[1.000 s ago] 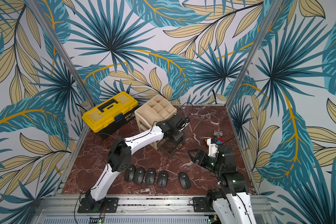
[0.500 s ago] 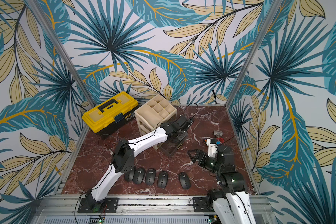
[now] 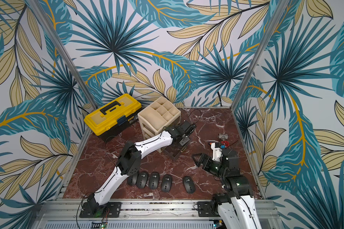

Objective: Take the mice out of the drawer
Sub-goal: Pick up the mouse from the drawer.

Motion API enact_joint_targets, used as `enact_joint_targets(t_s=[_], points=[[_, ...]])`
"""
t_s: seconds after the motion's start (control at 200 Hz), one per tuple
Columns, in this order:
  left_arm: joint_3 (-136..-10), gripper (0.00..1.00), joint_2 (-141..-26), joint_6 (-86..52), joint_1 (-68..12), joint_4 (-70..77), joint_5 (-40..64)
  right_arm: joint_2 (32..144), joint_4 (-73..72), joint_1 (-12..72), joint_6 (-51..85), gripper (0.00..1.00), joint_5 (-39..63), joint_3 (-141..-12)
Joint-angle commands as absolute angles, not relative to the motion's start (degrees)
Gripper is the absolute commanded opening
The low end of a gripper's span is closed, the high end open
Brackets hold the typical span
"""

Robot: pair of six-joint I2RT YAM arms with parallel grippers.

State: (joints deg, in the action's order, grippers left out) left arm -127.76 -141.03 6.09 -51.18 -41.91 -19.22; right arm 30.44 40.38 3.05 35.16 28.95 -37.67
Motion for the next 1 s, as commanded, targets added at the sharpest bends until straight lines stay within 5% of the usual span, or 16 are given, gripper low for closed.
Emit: enact_joint_targets(t_s=[0.0,0.997], points=[[-129.3,0.0,-142.1,6.7,-50.9,-42.2,-20.3,29.9,39.7,3.0,35.1,0.94,29.1,-36.4],[-130.8,0.0,-143.9,7.6,-50.4,-54.6,-18.8,29.1,40.7,3.0,34.2,0.94,29.0,-35.8]])
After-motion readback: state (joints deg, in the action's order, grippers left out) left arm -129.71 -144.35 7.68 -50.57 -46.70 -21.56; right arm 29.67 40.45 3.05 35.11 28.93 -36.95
